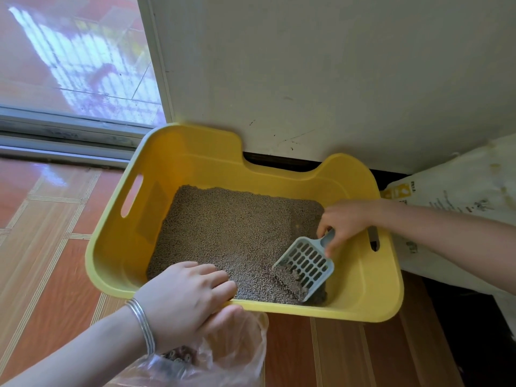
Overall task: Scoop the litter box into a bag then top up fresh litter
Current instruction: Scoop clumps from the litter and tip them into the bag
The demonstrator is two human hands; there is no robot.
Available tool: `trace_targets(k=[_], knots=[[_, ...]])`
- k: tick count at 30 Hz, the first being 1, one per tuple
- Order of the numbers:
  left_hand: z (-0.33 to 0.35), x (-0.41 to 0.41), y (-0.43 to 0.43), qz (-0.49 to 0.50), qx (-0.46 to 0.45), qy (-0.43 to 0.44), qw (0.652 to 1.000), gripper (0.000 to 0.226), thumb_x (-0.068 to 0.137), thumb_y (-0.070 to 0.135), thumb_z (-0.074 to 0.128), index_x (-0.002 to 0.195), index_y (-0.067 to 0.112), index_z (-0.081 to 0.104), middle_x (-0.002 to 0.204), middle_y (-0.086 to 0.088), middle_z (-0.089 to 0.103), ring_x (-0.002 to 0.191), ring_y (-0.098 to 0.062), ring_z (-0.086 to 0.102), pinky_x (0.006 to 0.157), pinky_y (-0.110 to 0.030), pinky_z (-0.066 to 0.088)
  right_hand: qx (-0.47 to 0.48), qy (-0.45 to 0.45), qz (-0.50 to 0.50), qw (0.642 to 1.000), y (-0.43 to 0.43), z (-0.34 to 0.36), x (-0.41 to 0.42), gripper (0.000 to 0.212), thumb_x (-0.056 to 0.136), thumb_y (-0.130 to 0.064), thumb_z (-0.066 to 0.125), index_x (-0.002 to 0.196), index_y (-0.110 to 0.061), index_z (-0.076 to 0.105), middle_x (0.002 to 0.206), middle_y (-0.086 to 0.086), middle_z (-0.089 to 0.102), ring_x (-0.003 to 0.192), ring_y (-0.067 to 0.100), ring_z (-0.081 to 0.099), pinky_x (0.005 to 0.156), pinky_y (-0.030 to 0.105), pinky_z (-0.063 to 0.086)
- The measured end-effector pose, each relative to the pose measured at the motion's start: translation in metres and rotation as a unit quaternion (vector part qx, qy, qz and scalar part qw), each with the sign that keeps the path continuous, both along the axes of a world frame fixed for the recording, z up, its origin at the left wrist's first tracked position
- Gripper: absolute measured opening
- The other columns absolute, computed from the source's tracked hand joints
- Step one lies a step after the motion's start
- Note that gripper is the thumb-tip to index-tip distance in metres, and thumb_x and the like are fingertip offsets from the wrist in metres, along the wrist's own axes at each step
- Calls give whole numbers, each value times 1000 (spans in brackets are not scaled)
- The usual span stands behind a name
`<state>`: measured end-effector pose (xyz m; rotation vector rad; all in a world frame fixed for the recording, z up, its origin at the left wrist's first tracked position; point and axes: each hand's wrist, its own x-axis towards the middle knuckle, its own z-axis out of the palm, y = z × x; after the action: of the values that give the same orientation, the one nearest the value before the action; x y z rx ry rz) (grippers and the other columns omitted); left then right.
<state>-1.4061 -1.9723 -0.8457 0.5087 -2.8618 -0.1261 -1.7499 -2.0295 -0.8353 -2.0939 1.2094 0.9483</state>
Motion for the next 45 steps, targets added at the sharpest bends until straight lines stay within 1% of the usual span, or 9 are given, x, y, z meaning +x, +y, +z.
trace_targets(k=[7,18,21,23,26,29,34,40,45], knots=[[0,1,0,-2,4,2,1000,42,97,48,25,74,24,51,66,9,51,59,-15,53,51,-25,47,-56,2,-67,996,-6,1,5,44,80,-56,59,110,-24,65,71,-15,54,57,4,44,50,20,30],[3,2,1,-3,-3,-20,1000,37,97,48,28,75,26,48,69,11,50,60,-12,51,52,-23,44,-17,-51,-79,995,3,-25,47,41,77,-58,61,104,-27,67,59,-15,47,51,6,37,51,26,27],[9,12,-3,7,-15,-28,999,31,97,46,30,77,27,44,70,12,49,61,-10,48,52,-23,39,5,-110,-135,985,8,-37,54,22,79,-56,61,84,-35,65,61,-12,50,52,7,38,52,26,28],[11,25,-4,22,-22,-34,999,30,97,45,29,79,27,43,71,12,48,62,-10,47,54,-22,36,4,-146,-152,978,15,-45,64,21,79,-55,61,70,-38,53,63,-10,51,51,8,39,52,25,29],[13,46,-3,52,-27,-43,997,33,99,45,25,82,26,48,76,11,52,64,-10,51,60,-23,34,-34,-157,-149,976,30,-52,78,25,79,-53,62,83,-30,52,67,-13,49,59,6,44,54,21,29],[14,61,-4,86,-34,-59,994,42,99,46,21,84,26,55,78,11,57,66,-11,54,62,-25,36,-88,-151,-149,973,42,-54,86,30,83,-52,57,102,-28,50,73,-8,53,66,14,52,56,28,36],[12,66,-4,106,-38,-54,992,45,99,48,21,79,26,55,71,12,55,59,-10,49,50,-22,41,-129,-195,-173,957,51,-44,89,20,85,-52,54,92,-35,46,60,-8,52,46,6,43,47,20,30],[9,64,-3,119,-59,-24,991,42,99,48,22,77,26,50,68,12,52,56,-10,44,49,-22,38,-236,-213,-187,929,60,-21,87,33,86,-57,48,107,-31,50,66,-2,60,53,14,55,50,22,35],[7,63,-2,124,-56,-21,990,41,98,49,23,77,26,49,68,12,52,56,-10,46,50,-22,39,-255,-192,-193,928,68,-6,86,34,88,-54,47,112,-31,49,64,-6,55,49,9,48,45,17,28]])
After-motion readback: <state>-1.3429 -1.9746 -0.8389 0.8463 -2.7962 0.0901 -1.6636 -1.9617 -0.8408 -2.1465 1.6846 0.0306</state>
